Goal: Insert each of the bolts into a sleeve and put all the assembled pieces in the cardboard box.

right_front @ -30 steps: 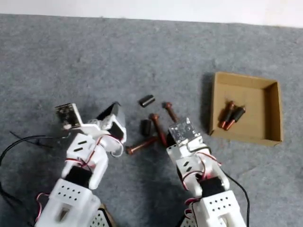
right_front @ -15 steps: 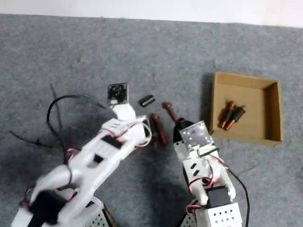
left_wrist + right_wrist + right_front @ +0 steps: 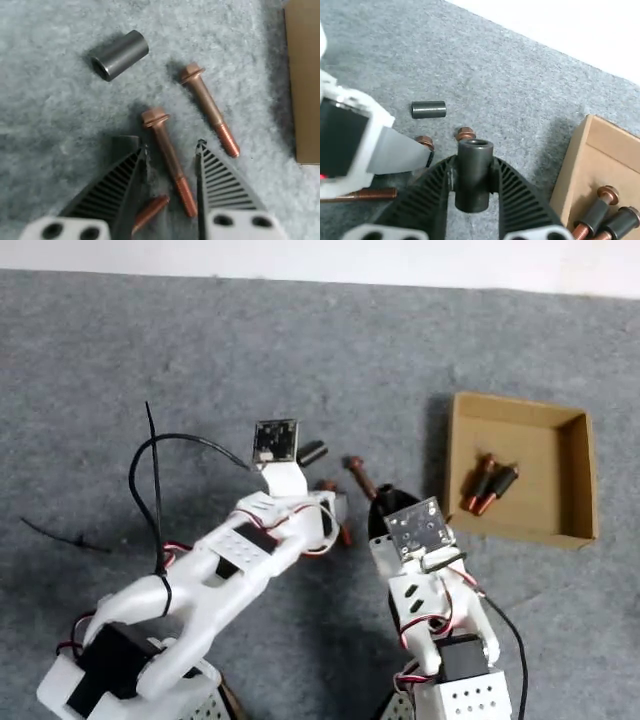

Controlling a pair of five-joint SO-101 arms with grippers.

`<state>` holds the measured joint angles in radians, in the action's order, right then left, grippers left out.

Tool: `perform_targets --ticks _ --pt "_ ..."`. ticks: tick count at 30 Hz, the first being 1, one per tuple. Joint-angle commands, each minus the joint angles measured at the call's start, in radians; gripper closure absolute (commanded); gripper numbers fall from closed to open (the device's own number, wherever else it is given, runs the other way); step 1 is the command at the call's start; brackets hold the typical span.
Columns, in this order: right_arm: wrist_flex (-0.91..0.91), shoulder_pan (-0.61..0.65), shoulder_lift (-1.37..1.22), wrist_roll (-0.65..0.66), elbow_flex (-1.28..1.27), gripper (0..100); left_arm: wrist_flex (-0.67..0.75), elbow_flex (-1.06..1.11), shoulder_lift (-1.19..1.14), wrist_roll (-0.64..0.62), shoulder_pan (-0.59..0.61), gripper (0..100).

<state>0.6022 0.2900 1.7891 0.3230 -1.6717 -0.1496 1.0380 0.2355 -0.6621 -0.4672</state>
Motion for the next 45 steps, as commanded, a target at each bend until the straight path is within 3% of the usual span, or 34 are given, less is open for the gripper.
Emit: perform_targets --ticks 1,9,16,30,45 --pt "0.002 -0.013 0.027 0.008 -0.027 99.4 -0.006 -0.068 0.002 0.003 -0.018 84" --pt "0.002 -0.013 0.027 0.008 -0.027 99.4 -0.006 -0.124 -0.097 0.003 -0.061 84" --pt "0.002 -0.013 0.027 0.008 -0.027 99.4 -0.011 -0.153 -0.165 0.003 -0.028 84" --pt "0.002 -0.013 0.024 0.008 -0.027 99.4 -0.373 -0.444 -0.346 -0.052 0.002 84" --pt "0.002 -0.013 0.024 0.008 -0.027 99.4 -0.391 -0.46 -0.363 -0.049 0.004 84"
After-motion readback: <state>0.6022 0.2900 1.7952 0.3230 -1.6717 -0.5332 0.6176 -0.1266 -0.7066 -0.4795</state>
